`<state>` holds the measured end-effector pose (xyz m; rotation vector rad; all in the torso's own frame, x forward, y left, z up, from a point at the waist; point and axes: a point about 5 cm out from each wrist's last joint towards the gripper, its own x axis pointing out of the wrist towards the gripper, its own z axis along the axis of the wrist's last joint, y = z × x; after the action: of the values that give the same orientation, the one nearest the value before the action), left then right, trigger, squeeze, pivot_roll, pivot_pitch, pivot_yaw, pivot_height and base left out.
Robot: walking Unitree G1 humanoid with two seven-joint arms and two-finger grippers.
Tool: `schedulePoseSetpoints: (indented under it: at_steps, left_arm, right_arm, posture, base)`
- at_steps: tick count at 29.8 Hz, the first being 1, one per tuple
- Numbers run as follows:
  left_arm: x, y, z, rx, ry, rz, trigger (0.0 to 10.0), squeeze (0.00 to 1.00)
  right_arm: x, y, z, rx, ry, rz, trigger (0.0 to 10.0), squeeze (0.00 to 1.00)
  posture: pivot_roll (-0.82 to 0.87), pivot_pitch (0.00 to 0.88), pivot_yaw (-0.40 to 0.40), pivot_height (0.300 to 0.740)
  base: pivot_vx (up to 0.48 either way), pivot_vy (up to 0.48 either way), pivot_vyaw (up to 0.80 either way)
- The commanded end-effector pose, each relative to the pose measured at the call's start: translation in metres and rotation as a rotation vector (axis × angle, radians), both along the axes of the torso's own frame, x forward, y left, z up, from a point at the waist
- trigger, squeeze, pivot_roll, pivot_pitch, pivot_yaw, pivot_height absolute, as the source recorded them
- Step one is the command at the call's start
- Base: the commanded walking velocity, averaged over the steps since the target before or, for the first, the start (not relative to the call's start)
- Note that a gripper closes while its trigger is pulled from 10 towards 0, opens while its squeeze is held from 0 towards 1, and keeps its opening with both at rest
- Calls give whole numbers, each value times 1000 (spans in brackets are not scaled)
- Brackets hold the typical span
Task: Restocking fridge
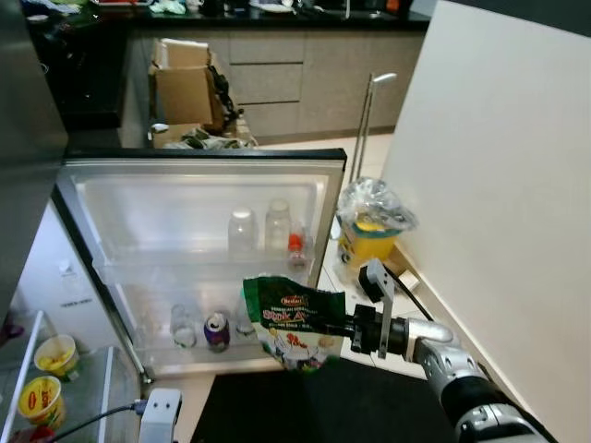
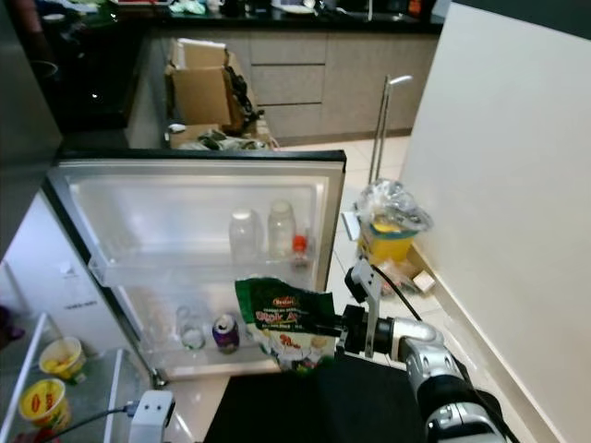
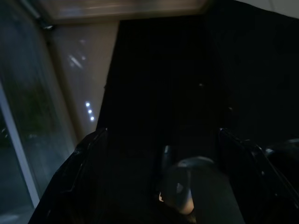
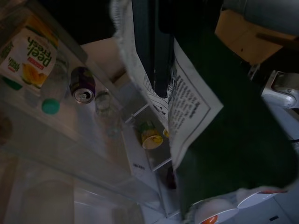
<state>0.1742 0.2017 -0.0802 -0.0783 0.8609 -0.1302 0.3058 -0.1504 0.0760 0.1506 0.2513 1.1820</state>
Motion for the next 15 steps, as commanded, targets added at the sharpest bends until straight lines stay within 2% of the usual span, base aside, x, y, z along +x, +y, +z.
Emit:
schedulePoseSetpoints:
  at_steps: [1,12,15]
  left_arm:
    - [-5,-2,-3,5,22,18,10000,0]
    - [6,-6,2,-15,-16,15,10000,0]
    - [17,-10,7,-32,-53,-4,10000,0]
  right_arm:
    - [3,0,6,31,-32,-6,10000,0]
    - [3,-1,9,37,-41,0,10000,0]
    - [4,-1,10,47,-44,1,10000,0]
  posture:
    - [-93,0,-80,740]
    - [-98,0,-77,740]
    - [-99,0,-76,740]
  base:
    - [0,0,725]
    - [0,0,725]
    - [0,0,713]
